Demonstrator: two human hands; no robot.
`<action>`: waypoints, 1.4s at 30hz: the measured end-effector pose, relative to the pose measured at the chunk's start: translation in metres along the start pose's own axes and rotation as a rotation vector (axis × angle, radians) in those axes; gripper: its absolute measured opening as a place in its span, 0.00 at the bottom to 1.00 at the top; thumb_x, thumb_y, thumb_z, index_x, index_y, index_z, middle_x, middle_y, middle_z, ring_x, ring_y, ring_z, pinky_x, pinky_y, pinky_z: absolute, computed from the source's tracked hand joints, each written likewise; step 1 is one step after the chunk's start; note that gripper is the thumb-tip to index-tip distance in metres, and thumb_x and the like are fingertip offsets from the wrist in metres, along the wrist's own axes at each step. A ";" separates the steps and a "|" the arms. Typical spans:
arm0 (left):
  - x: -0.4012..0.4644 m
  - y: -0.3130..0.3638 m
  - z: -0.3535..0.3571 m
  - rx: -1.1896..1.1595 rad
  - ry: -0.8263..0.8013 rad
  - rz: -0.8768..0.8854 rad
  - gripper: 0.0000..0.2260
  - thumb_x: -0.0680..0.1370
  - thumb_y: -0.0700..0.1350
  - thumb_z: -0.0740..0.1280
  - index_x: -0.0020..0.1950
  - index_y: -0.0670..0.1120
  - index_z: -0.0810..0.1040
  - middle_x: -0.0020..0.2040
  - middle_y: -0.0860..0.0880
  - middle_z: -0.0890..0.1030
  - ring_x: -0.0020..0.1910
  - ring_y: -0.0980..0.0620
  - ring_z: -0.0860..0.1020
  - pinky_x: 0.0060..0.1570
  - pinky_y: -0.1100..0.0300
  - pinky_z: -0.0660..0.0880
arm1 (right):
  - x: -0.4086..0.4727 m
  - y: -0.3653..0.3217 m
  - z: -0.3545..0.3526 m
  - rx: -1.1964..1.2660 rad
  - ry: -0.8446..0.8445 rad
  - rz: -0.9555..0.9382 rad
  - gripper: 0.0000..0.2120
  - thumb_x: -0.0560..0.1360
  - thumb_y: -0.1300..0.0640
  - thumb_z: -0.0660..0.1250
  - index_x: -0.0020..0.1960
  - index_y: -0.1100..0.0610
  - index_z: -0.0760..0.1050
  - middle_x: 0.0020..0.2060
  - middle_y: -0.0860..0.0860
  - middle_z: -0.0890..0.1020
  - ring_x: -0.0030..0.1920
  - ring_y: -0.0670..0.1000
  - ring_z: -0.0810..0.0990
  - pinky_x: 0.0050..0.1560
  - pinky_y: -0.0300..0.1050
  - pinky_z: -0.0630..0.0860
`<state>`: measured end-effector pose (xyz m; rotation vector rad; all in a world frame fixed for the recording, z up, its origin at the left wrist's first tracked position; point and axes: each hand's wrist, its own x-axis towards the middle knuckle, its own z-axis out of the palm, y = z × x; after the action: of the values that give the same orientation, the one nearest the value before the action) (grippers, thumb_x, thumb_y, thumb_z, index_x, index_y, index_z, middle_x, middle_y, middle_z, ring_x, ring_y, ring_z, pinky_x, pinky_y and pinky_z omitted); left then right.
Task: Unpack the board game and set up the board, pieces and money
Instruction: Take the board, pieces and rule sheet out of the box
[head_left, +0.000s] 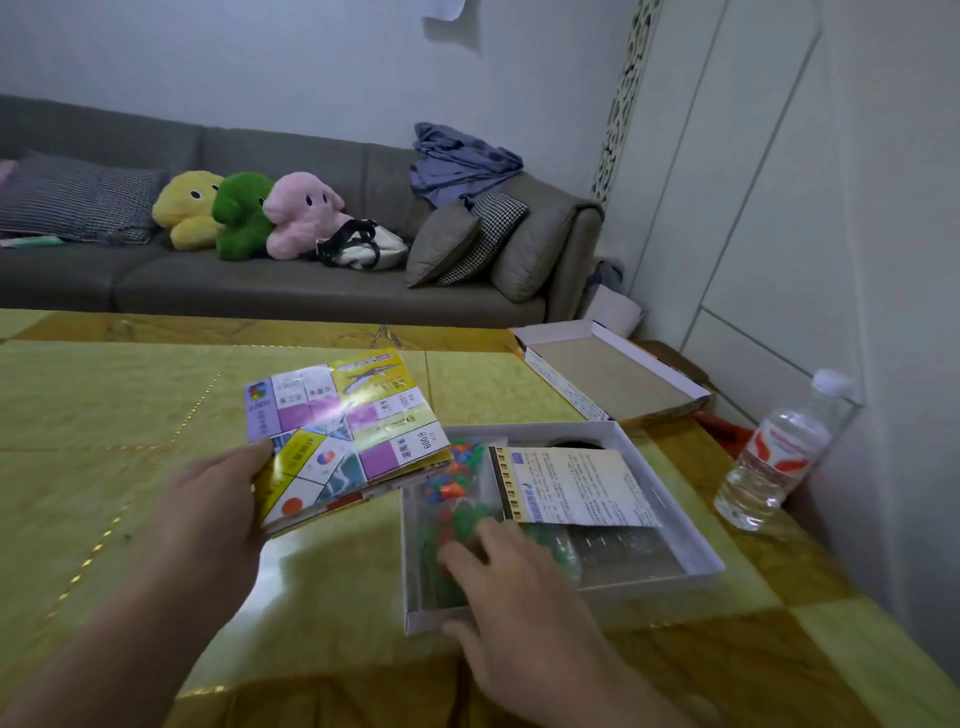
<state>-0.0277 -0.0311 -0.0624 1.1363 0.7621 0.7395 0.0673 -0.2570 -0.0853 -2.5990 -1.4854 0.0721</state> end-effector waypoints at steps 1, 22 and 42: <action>0.002 -0.002 0.001 -0.002 -0.002 -0.005 0.08 0.85 0.38 0.63 0.56 0.37 0.80 0.35 0.52 0.87 0.30 0.58 0.84 0.23 0.66 0.77 | -0.001 0.002 0.005 -0.017 0.029 -0.021 0.26 0.82 0.49 0.69 0.75 0.46 0.63 0.66 0.48 0.68 0.66 0.51 0.66 0.70 0.54 0.70; -0.018 0.000 0.015 0.062 -0.156 -0.030 0.08 0.84 0.45 0.66 0.56 0.43 0.83 0.46 0.41 0.88 0.43 0.40 0.87 0.51 0.40 0.82 | -0.030 0.043 -0.032 0.057 0.019 0.154 0.22 0.76 0.66 0.65 0.62 0.43 0.78 0.57 0.37 0.75 0.60 0.43 0.71 0.64 0.42 0.72; -0.021 0.024 -0.006 0.233 -0.120 0.307 0.11 0.84 0.46 0.63 0.57 0.54 0.86 0.46 0.55 0.87 0.46 0.51 0.85 0.48 0.51 0.80 | 0.009 0.019 -0.052 1.204 0.585 0.411 0.04 0.83 0.52 0.68 0.53 0.49 0.82 0.43 0.44 0.89 0.42 0.42 0.87 0.34 0.36 0.80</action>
<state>-0.0474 -0.0397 -0.0380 1.5180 0.5890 0.8434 0.0941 -0.2646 -0.0363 -1.6290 -0.4104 0.1655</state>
